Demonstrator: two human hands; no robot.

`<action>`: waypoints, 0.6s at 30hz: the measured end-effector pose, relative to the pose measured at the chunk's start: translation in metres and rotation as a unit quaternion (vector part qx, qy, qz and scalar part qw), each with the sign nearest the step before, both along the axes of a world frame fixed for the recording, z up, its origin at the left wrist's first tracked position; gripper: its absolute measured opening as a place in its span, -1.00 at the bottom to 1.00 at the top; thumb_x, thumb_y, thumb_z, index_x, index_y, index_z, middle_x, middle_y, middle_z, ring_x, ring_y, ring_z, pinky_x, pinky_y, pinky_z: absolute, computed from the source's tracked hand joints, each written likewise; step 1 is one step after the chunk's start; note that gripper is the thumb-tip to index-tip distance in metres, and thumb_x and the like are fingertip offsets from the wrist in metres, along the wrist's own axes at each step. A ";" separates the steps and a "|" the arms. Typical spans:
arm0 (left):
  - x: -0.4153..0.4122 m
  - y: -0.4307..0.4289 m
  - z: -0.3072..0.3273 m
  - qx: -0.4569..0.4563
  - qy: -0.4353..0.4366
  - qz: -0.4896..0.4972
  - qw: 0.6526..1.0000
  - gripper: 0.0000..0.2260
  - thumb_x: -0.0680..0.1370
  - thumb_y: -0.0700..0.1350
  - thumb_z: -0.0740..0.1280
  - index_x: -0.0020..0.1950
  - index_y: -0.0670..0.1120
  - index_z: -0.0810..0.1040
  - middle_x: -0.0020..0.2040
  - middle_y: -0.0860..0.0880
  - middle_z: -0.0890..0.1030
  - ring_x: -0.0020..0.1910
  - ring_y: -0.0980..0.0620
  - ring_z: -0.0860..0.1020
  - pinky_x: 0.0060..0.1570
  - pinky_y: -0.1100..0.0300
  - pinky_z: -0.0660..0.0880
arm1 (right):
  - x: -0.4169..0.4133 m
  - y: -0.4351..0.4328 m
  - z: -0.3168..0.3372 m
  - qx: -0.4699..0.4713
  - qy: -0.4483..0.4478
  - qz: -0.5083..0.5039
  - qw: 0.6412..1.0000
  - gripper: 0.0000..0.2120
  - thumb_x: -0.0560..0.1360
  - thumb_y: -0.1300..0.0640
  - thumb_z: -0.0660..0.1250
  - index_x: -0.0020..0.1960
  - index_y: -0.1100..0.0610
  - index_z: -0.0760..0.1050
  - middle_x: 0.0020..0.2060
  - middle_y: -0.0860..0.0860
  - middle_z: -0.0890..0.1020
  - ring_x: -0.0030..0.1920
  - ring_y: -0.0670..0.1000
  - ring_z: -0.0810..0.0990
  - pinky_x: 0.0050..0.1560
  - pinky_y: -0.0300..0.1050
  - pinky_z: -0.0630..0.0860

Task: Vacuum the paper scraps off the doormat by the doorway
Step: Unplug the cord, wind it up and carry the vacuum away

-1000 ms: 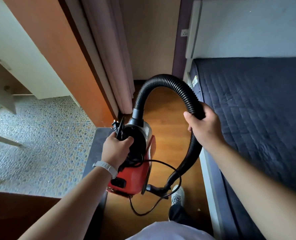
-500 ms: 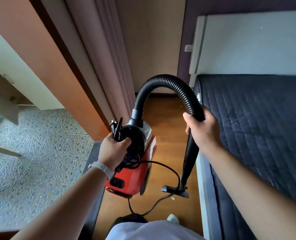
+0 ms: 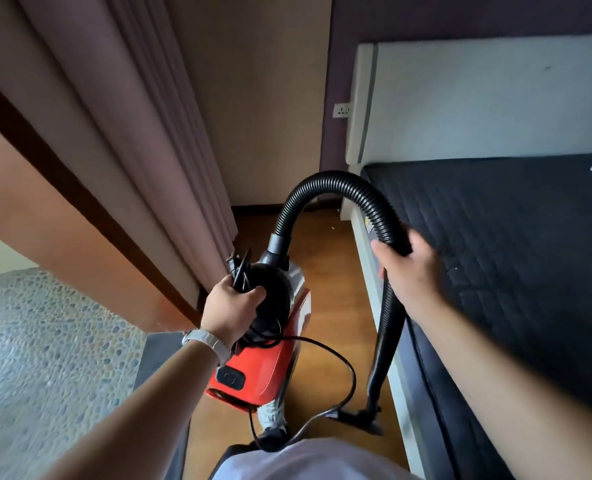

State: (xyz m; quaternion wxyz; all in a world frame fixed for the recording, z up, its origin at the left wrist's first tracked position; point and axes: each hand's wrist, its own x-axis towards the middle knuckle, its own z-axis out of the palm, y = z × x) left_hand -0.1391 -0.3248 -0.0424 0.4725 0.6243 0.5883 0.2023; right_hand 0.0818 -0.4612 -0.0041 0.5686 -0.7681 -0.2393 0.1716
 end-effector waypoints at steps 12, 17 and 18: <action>0.053 0.163 0.015 0.011 -0.005 -0.043 0.999 -0.89 0.42 -0.11 0.45 -0.08 -0.05 0.59 -0.29 -0.02 0.67 -0.39 0.05 0.61 -0.38 0.19 0.54 | 0.037 0.135 0.018 0.004 -0.007 -0.046 0.999 -0.90 0.46 0.05 0.45 -0.07 0.03 0.57 -0.45 0.02 0.57 -0.47 -0.05 0.50 -0.41 -0.14 0.45; 0.078 0.203 0.013 -0.004 -0.004 -0.026 1.000 -0.89 0.42 -0.12 0.45 -0.09 -0.08 0.61 -0.31 -0.07 0.68 -0.42 0.02 0.60 -0.36 0.13 0.57 | 0.063 0.177 0.013 0.027 0.007 -0.025 0.999 -0.92 0.45 0.06 0.45 -0.10 -0.06 0.56 -0.43 -0.04 0.59 -0.45 -0.04 0.54 -0.36 -0.05 0.51; 0.085 0.209 0.012 -0.008 -0.002 -0.021 1.000 -0.89 0.42 -0.12 0.45 -0.10 -0.09 0.61 -0.32 -0.08 0.68 -0.42 0.02 0.59 -0.36 0.12 0.57 | 0.070 0.186 0.011 0.030 0.011 -0.017 0.999 -0.91 0.46 0.06 0.45 -0.09 -0.07 0.56 -0.41 -0.04 0.59 -0.43 -0.03 0.55 -0.35 -0.04 0.52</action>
